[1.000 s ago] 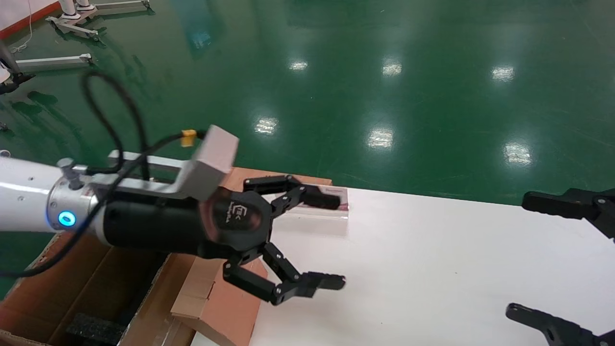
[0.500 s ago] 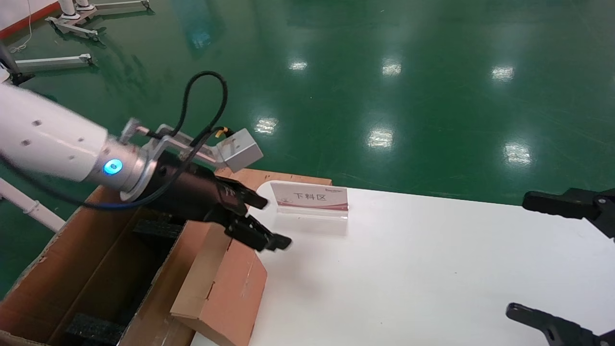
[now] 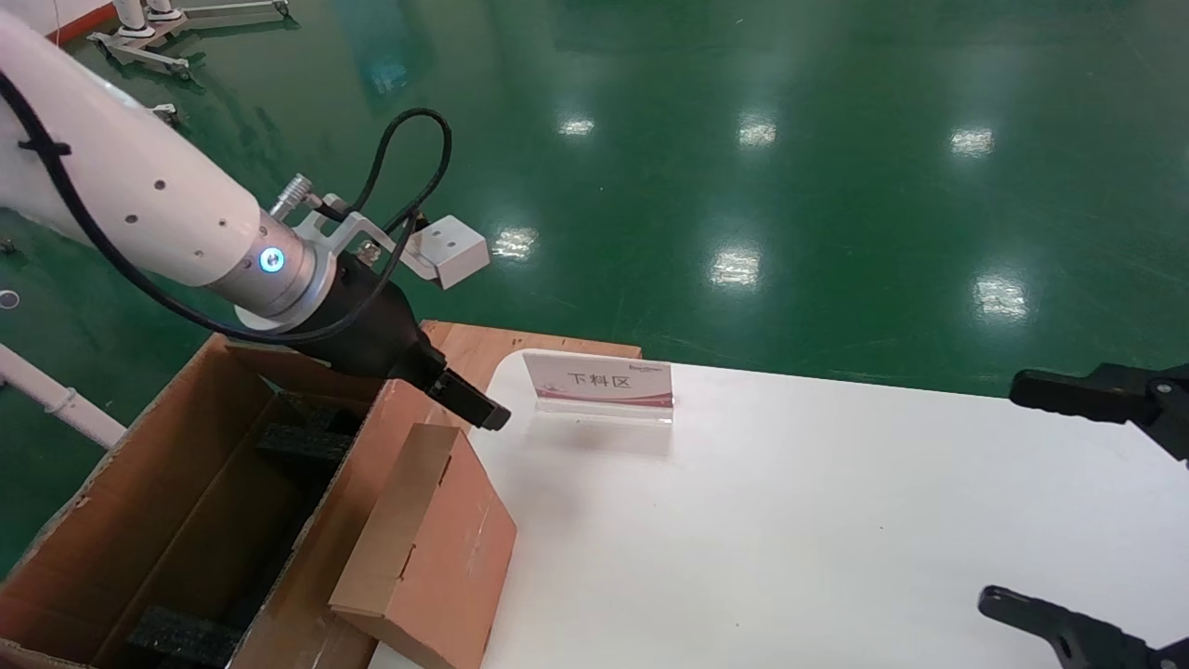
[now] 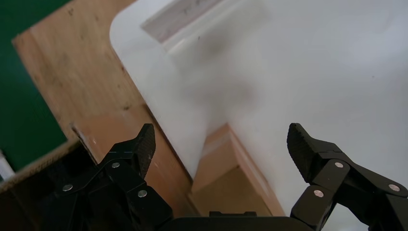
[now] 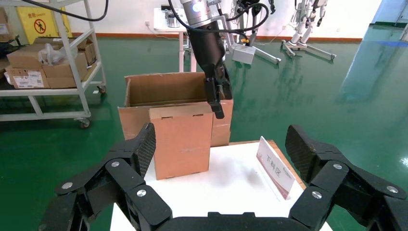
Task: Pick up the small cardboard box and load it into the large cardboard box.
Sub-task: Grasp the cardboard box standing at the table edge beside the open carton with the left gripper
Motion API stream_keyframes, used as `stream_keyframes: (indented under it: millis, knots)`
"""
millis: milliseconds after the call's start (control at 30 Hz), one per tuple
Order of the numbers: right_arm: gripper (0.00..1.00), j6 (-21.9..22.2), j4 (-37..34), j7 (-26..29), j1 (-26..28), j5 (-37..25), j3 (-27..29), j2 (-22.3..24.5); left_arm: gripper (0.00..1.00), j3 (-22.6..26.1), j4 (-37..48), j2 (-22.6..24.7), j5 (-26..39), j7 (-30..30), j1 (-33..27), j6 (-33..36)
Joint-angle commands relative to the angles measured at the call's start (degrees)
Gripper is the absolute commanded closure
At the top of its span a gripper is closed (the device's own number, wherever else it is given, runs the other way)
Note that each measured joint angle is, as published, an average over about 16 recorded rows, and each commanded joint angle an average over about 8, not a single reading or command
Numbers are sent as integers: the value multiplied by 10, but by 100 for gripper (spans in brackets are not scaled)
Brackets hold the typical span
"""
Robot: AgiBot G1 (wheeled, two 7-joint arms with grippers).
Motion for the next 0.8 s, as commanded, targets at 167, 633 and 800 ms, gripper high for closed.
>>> stream_keyframes:
  millis: [167,633,800]
  knots:
    - [0,0,0,0,0,0,0,0,0,76,0,5,-17,-52,-42,-1]
    - [0,0,0,0,0,1,-1,0,0,215,-2,3,-77,-126,-122,-5]
    - [0,0,0,-1,0,1,-1,0,0,255,-3,0,-96,-140,-143,-9]
